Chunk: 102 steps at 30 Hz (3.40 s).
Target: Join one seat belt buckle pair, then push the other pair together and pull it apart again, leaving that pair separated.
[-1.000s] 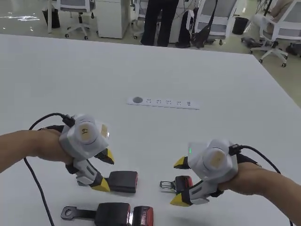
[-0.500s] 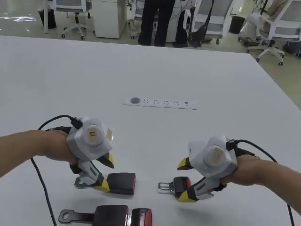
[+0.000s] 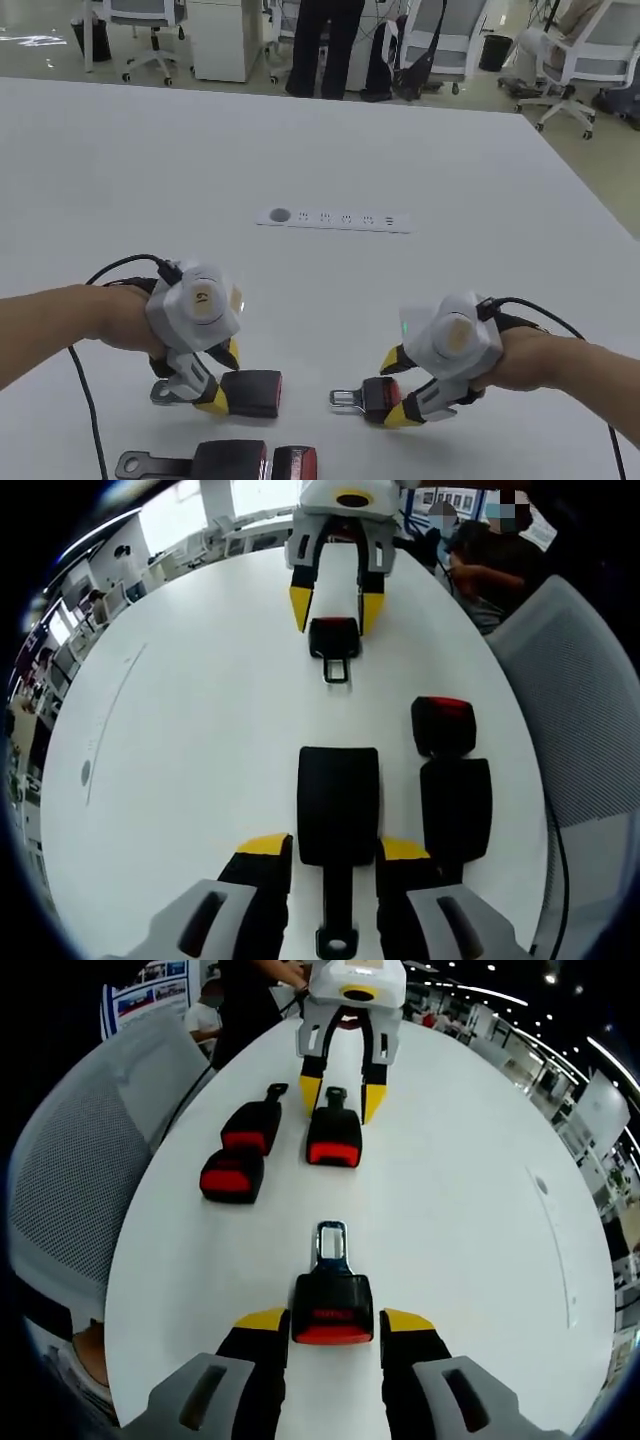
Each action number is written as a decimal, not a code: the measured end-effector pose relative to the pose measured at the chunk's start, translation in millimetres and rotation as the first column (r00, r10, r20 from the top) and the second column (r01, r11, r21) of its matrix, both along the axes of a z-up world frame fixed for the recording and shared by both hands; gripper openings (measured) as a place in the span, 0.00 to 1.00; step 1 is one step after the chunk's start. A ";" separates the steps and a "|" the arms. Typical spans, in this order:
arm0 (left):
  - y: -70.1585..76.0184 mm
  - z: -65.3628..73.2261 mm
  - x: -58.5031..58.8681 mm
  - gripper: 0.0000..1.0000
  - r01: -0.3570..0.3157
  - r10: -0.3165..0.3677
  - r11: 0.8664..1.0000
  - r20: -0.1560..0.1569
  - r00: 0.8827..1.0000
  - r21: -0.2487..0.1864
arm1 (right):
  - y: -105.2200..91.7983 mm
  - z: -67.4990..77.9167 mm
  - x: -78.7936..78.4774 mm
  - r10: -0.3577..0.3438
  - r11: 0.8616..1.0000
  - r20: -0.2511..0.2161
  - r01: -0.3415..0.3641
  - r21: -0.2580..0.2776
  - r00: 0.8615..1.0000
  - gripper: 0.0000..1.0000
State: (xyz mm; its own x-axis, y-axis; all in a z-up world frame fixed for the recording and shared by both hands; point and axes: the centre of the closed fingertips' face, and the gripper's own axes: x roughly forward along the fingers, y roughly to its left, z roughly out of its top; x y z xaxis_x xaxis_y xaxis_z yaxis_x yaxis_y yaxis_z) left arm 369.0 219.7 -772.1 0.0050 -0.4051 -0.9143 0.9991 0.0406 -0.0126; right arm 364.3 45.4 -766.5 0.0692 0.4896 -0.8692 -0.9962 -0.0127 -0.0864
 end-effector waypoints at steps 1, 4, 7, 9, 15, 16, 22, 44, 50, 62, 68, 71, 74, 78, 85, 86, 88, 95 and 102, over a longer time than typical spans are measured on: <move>-0.3 -0.4 -0.1 0.34 0.001 -0.001 1.000 -0.001 1.000 0.001 | -0.7 -0.8 -0.3 0.001 1.000 -0.001 -0.001 -0.003 1.000 0.32; -0.9 0.7 -2.2 0.32 0.005 -0.005 1.000 -0.005 1.000 0.004 | -3.2 -4.4 -0.6 -0.002 1.000 -0.006 0.002 -0.012 1.000 0.31; -0.9 -1.2 -2.8 0.32 0.005 -0.005 1.000 -0.007 1.000 0.002 | -3.2 -4.2 -0.6 -0.006 1.000 -0.007 0.006 -0.012 1.000 0.31; -0.5 -2.0 -2.3 0.32 0.004 -0.004 1.000 -0.007 1.000 0.000 | -3.5 -4.9 -0.1 -0.007 1.000 -0.007 0.007 -0.012 1.000 0.31; -1.3 -4.0 -3.2 0.32 0.000 0.000 1.000 -0.011 1.000 -0.006 | -4.0 -7.0 1.1 -0.008 1.000 -0.006 0.008 -0.014 1.000 0.31; -1.9 -3.5 -3.9 0.32 -0.001 0.001 1.000 -0.011 1.000 -0.008 | -3.9 -7.1 1.1 -0.008 1.000 -0.006 0.008 -0.014 1.000 0.31; -2.4 -4.1 -5.2 0.31 0.008 -0.008 1.000 -0.006 1.000 -0.007 | -4.1 -7.6 1.4 -0.010 1.000 -0.005 0.010 -0.013 1.000 0.30; -3.4 -4.7 -4.9 0.31 0.004 -0.004 1.000 -0.007 1.000 0.001 | 1.4 -6.4 -0.3 -0.014 1.000 -0.002 0.014 -0.013 1.000 0.29; -3.1 -5.0 -5.6 0.31 0.003 -0.002 1.000 -0.012 1.000 0.007 | 5.0 -5.1 1.1 -0.016 1.000 0.000 0.016 -0.007 1.000 0.29; -2.3 -6.9 -5.6 0.31 -0.007 0.007 1.000 -0.019 1.000 0.005 | 16.7 -4.1 3.3 -0.014 1.000 0.005 0.013 0.007 1.000 0.29; -0.8 -9.0 -4.1 0.31 -0.006 0.006 1.000 -0.023 1.000 0.006 | 23.2 -3.2 2.0 -0.014 1.000 0.009 0.014 0.018 1.000 0.29; -0.5 -9.6 -3.7 0.31 -0.005 0.005 1.000 -0.023 1.000 0.007 | 26.1 -3.6 2.1 -0.013 1.000 0.010 0.013 0.022 1.000 0.29; -1.8 -8.4 -5.1 0.31 -0.003 0.004 1.000 -0.023 1.000 0.009 | 29.9 -3.7 1.2 -0.009 1.000 0.012 0.008 0.030 1.000 0.29; -3.3 -7.5 -6.1 0.31 -0.001 0.001 1.000 -0.024 1.000 0.017 | 38.0 -3.6 1.3 -0.004 0.999 0.011 0.004 0.039 1.000 0.29; -3.4 -7.0 -6.0 0.31 -0.005 0.005 1.000 -0.027 1.000 0.023 | 47.8 -1.7 -1.8 0.005 0.999 0.011 -0.006 0.050 1.000 0.29; -3.3 -7.2 -5.5 0.31 -0.005 0.006 1.000 -0.027 1.000 0.023 | 49.0 -1.5 -1.5 0.006 0.999 0.011 -0.007 0.051 1.000 0.29; -3.1 -7.5 -5.1 0.31 -0.005 0.006 1.000 -0.026 1.000 0.025 | 50.7 -1.1 -1.8 0.008 0.999 0.011 -0.008 0.054 1.000 0.29; -3.3 -7.1 -6.4 0.31 -0.007 0.008 1.000 -0.026 1.000 0.028 | 59.6 -1.6 -1.4 0.012 0.998 0.011 -0.013 0.064 1.000 0.29; -2.1 -8.9 -5.4 0.31 -0.009 0.009 1.000 -0.026 1.000 0.027 | 65.4 -2.2 -3.1 0.012 0.997 0.005 -0.012 0.070 1.000 0.29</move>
State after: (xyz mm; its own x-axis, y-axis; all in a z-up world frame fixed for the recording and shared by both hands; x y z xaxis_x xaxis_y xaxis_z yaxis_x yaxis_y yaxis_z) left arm 363.6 217.7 -781.1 -0.0153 -0.3803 -0.9248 0.9980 0.0503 -0.0373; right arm 361.2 110.8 -768.6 0.0671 0.5500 -0.8325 -0.9955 -0.0184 -0.0924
